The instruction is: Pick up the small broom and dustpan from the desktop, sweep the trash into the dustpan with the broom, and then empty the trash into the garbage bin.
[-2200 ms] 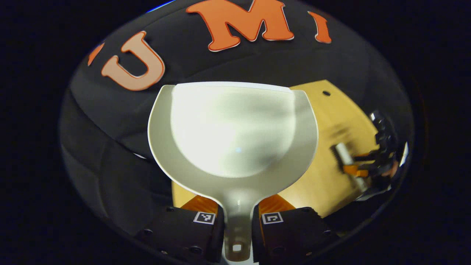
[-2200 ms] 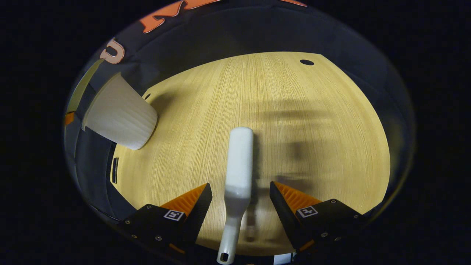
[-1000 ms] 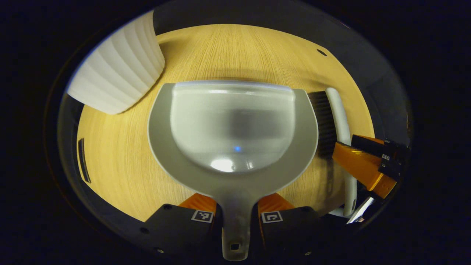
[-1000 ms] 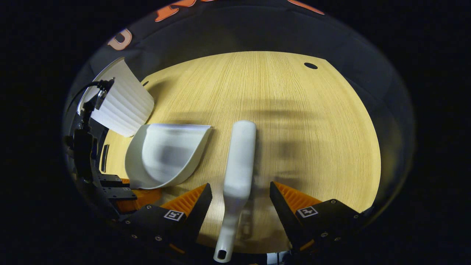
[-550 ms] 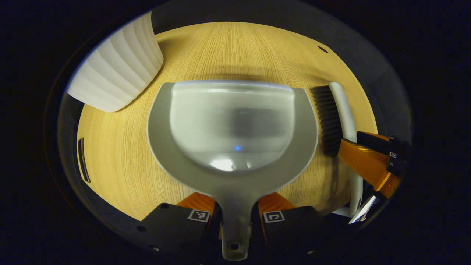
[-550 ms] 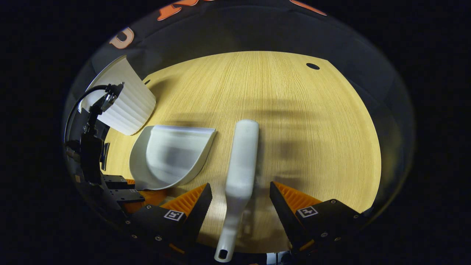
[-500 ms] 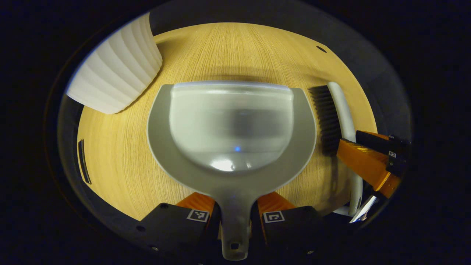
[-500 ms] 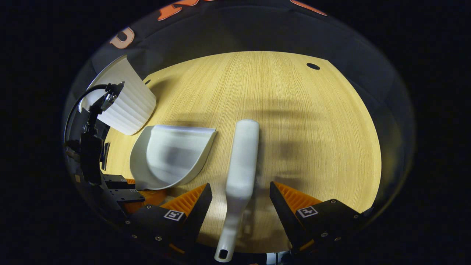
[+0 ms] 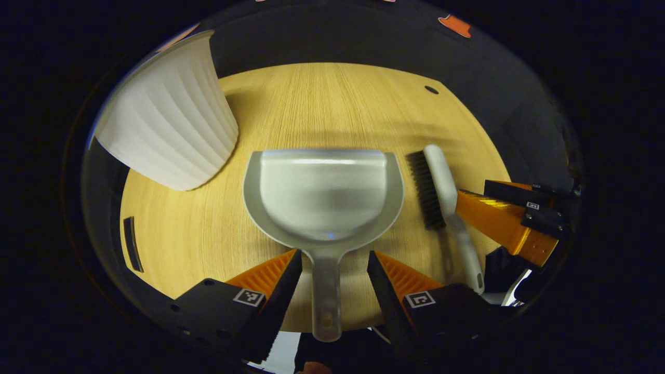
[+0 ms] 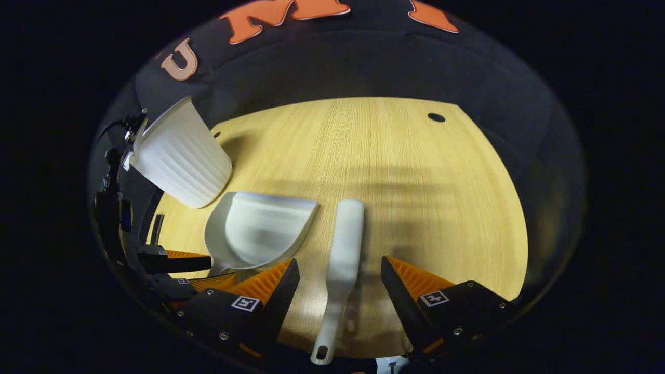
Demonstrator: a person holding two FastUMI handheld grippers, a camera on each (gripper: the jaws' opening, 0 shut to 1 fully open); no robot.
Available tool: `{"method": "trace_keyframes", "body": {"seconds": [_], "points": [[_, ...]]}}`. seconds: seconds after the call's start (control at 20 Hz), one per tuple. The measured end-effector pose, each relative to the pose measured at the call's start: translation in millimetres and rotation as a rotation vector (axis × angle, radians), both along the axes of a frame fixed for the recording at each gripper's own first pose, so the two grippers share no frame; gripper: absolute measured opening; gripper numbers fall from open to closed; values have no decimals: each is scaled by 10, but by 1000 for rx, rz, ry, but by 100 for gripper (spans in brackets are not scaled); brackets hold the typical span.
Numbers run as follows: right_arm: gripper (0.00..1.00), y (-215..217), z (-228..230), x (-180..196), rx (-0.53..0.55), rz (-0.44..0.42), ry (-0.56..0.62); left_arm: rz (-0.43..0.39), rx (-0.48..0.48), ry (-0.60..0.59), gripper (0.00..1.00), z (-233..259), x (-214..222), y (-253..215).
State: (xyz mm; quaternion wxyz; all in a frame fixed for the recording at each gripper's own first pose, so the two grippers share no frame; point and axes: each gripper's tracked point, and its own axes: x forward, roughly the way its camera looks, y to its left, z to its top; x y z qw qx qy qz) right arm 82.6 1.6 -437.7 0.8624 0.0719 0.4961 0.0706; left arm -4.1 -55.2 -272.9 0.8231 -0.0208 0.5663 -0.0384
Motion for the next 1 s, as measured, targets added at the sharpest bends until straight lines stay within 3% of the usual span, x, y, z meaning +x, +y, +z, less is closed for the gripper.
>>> {"method": "trace_keyframes", "body": {"seconds": [0.2,0.45,0.5,0.65,0.75,0.85,1.0], "points": [[95,-210,794,310,-54,-11,-214,8,26,-263,95,751,346,41],[95,-321,1885,749,-87,-62,-511,30,73,-674,96,1399,444,27],[95,-338,2067,778,-99,-69,-573,34,81,-751,96,1185,588,55],[95,-463,2558,795,-133,-88,-746,56,86,-976,95,1629,624,40],[94,-521,2833,812,-155,-106,-847,103,102,-1085,93,1692,671,109],[94,-575,3012,810,-170,-125,-936,124,58,-1166,93,1754,707,62],[94,-600,3071,786,-176,-136,-1017,131,34,-1187,93,1744,645,98]]}}
